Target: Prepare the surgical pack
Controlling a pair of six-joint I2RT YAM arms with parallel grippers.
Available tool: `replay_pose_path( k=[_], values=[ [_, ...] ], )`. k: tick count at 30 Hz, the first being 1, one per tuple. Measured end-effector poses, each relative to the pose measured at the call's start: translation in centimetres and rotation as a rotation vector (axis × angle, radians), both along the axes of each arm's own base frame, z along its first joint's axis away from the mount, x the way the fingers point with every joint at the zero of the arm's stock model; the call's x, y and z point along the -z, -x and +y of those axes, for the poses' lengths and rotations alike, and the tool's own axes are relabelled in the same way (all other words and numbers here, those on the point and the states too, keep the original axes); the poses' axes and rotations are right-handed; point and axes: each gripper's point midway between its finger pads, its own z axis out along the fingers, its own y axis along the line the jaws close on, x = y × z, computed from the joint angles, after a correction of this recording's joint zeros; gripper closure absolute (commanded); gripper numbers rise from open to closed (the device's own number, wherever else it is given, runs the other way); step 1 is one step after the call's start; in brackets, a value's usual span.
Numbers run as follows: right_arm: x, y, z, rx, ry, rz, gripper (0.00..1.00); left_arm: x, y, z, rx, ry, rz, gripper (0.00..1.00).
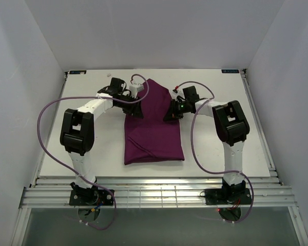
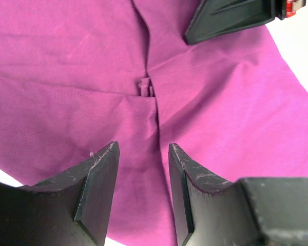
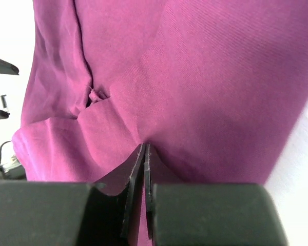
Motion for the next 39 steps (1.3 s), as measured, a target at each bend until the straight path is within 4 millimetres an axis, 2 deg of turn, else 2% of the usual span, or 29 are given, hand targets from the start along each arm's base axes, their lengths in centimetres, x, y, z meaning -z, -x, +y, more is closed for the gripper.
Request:
replay_pose_path(
  k=[2, 4, 6, 8, 10, 11, 13, 15, 17, 19, 21, 23, 29, 33, 39],
  values=[
    [-0.6, -0.3, -0.4, 0.008, 0.030, -0.026, 0.88, -0.3, 0.1, -0.2, 0.003, 0.008, 0.000, 0.46],
    [-2.3, -0.5, -0.8, 0.019, 0.054, -0.074, 0.87, -0.2, 0.3, -0.3, 0.001, 0.009, 0.010, 0.46],
    [-5.3, -0.9, -1.2, 0.028, 0.057, -0.154, 0.88, -0.2, 0.3, -0.3, -0.001, 0.011, 0.013, 0.46],
    [-9.4, -0.6, -1.4, 0.026, 0.036, -0.263, 0.91, -0.4, 0.3, -0.4, -0.004, 0.015, 0.017, 0.46],
    [-13.2, 0.6, -1.7, 0.009, 0.006, -0.364, 0.92, -0.9, 0.3, -0.5, -0.003, 0.023, 0.016, 0.46],
    [-14.3, 1.5, -1.7, -0.006, -0.007, -0.398, 0.92, -1.4, 0.3, -0.6, -0.002, 0.031, 0.010, 0.46],
    [-15.2, 4.8, -1.3, -0.075, -0.025, -0.441, 0.92, -2.5, 0.6, -0.8, 0.005, 0.046, -0.006, 0.46],
    [-13.7, 8.8, -0.4, -0.166, -0.033, -0.430, 0.92, -3.5, 0.9, -0.7, 0.009, 0.055, -0.034, 0.46],
    [-10.6, 13.2, 0.2, -0.264, -0.029, -0.362, 0.92, -3.9, 1.7, -0.6, 0.012, 0.057, -0.039, 0.47],
    [-7.4, 17.1, 0.3, -0.345, -0.018, -0.275, 0.92, -3.5, 2.1, -0.7, 0.018, 0.053, -0.027, 0.47],
    [-5.3, 19.9, -0.1, -0.397, -0.003, -0.210, 0.92, -2.4, 2.4, -1.0, 0.024, 0.045, -0.001, 0.47],
    [-4.6, 21.3, -0.1, -0.431, -0.006, -0.187, 0.92, -1.1, 2.5, -1.2, 0.030, 0.034, 0.029, 0.47],
    [-3.7, 21.7, 0.5, -0.456, -0.044, -0.205, 0.92, 2.2, 3.1, -1.5, 0.035, 0.005, 0.109, 0.47],
    [-3.3, 21.4, 0.7, -0.453, -0.052, -0.204, 0.92, 2.6, 3.5, -1.6, 0.040, -0.001, 0.116, 0.47],
    [-3.9, 20.8, 0.4, -0.445, -0.018, -0.245, 0.92, 3.1, 3.9, -1.4, 0.036, -0.018, 0.128, 0.47]
  ],
)
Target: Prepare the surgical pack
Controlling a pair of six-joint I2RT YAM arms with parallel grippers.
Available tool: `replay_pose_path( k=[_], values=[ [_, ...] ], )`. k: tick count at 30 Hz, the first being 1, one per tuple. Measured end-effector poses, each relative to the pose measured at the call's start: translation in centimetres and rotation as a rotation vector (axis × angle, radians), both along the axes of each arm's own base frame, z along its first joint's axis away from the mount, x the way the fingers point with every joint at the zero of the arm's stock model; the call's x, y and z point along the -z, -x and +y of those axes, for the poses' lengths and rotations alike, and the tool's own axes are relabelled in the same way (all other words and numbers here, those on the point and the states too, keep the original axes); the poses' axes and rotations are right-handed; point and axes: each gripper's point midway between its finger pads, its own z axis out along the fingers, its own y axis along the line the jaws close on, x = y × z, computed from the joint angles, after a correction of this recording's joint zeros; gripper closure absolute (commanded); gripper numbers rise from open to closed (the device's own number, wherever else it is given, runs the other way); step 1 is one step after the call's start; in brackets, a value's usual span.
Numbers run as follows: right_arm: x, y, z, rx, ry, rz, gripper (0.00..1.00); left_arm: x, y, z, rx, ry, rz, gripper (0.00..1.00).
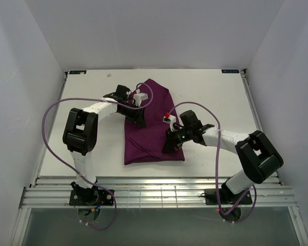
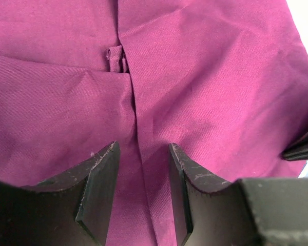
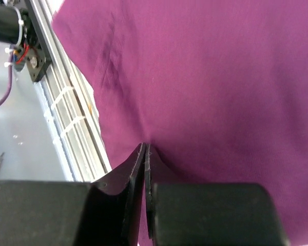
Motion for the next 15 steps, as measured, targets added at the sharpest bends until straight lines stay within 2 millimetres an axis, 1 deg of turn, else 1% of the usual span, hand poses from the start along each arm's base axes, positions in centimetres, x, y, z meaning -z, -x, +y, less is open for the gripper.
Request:
replay_pose_path(
  k=[2, 3, 6, 8, 10, 12, 13, 14, 15],
  values=[
    [-1.1, -0.7, 0.1, 0.007, 0.002, -0.037, 0.92, -0.2, -0.1, 0.1, -0.003, -0.006, -0.006, 0.46],
    [-2.1, -1.2, 0.3, 0.009, -0.007, -0.063, 0.92, -0.4, -0.1, 0.2, -0.005, -0.008, -0.009, 0.46],
    [-6.0, -3.4, 1.1, 0.031, -0.062, -0.159, 0.92, -1.4, -0.8, 0.1, -0.009, -0.012, -0.032, 0.46],
    [-8.9, -5.6, 1.3, 0.072, -0.102, -0.223, 0.87, -2.3, -1.5, 0.2, -0.020, -0.016, -0.062, 0.45],
    [-11.3, -8.7, 0.8, 0.150, -0.123, -0.266, 0.80, -3.2, -2.3, 0.5, -0.047, -0.018, -0.085, 0.44],
    [-12.8, -12.3, -0.4, 0.255, -0.127, -0.281, 0.75, -4.0, -3.2, 1.2, -0.095, -0.019, -0.096, 0.43],
    [-13.1, -14.3, -1.4, 0.320, -0.117, -0.278, 0.70, -4.2, -3.9, 1.9, -0.129, -0.028, -0.101, 0.42],
    [-13.1, -16.3, -2.4, 0.387, -0.105, -0.273, 0.67, -4.3, -4.6, 2.7, -0.169, -0.043, -0.108, 0.41],
    [-12.8, -18.2, -3.3, 0.450, -0.087, -0.264, 0.63, -4.3, -5.4, 3.7, -0.210, -0.059, -0.114, 0.39]
  ],
)
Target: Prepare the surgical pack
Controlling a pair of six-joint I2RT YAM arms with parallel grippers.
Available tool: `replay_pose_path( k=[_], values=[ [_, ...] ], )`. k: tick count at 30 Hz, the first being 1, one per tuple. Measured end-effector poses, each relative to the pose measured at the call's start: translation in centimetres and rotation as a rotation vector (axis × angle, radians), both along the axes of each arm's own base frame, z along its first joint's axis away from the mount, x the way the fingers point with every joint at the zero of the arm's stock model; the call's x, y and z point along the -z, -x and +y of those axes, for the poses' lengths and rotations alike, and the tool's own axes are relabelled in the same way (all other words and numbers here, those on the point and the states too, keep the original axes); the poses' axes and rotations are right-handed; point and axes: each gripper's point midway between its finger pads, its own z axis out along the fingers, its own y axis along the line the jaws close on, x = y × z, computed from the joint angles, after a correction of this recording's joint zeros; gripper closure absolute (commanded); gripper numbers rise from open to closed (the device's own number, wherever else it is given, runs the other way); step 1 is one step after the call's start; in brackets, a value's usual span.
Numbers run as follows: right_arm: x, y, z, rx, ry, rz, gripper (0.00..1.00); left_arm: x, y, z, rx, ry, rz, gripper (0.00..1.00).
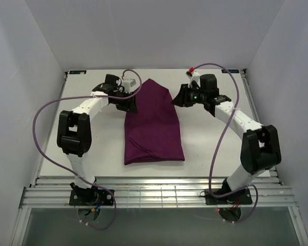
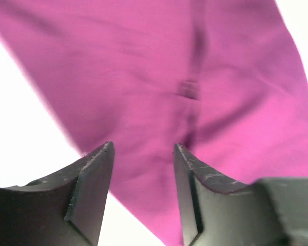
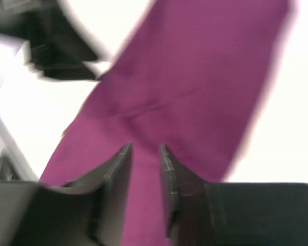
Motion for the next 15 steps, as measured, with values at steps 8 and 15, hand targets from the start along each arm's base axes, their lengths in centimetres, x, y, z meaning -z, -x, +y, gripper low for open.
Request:
replay_pose_path(
  k=[8, 15],
  values=[
    [7.6, -9.8, -5.4, 0.311, 0.077, 0.225, 0.51, 0.0, -4.3, 5.6, -0.239, -0.123, -0.049, 0.34],
    [13.9, -12.7, -4.3, 0.329, 0.122, 0.375, 0.92, 2.0, -6.6, 5.6, -0.263, -0.147, -0.034, 0.46]
  ],
)
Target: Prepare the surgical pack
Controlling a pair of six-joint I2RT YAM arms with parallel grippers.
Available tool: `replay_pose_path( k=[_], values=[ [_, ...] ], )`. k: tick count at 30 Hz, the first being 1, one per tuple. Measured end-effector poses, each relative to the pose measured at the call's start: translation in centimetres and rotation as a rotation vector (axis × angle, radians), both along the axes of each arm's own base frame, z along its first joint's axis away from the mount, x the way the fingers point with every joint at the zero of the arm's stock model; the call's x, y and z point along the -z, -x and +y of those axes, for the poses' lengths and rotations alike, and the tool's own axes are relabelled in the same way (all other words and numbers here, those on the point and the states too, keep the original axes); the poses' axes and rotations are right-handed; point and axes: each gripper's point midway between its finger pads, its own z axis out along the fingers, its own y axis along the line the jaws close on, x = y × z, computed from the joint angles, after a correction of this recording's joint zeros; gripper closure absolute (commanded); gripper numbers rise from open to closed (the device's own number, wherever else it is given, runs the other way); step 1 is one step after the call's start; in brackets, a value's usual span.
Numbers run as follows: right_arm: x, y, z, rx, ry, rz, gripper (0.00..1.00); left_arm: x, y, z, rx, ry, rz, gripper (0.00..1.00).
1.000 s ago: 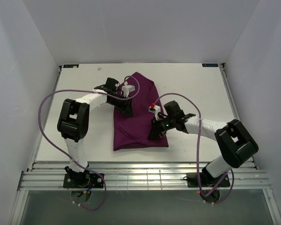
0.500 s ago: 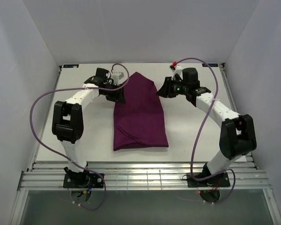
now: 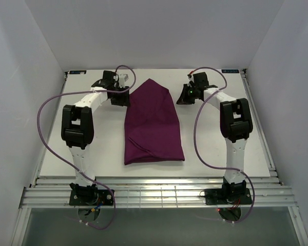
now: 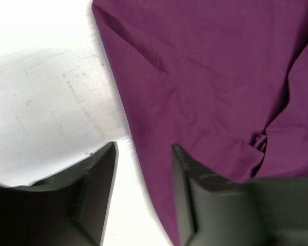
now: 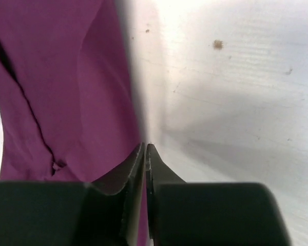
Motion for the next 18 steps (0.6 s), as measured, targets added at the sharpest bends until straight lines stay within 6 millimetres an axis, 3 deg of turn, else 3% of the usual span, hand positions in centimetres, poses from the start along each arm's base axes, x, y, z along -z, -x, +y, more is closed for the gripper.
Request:
replay_pose_path(
  k=[2, 7, 13, 16, 18],
  values=[
    [0.3, 0.2, 0.2, 0.007, -0.011, 0.008, 0.92, 0.5, -0.2, -0.2, 0.008, 0.006, 0.007, 0.55],
    [-2.3, -0.4, 1.9, -0.032, -0.105, -0.093, 0.92, -0.2, -0.3, -1.8, 0.073, 0.084, -0.011, 0.65],
    [-4.5, -1.0, 4.6, -0.092, -0.223, -0.140, 0.92, 0.4, -1.2, -3.5, 0.125, 0.156, -0.013, 0.66],
    [-3.6, -1.7, 6.1, -0.102, -0.281, -0.111, 0.92, 2.1, -1.5, -3.9, 0.127, 0.168, 0.018, 0.66],
    [-1.7, -1.9, 6.6, -0.086, -0.298, -0.062, 0.92, 3.4, -1.6, -3.9, 0.116, 0.163, 0.043, 0.64]
  ],
)
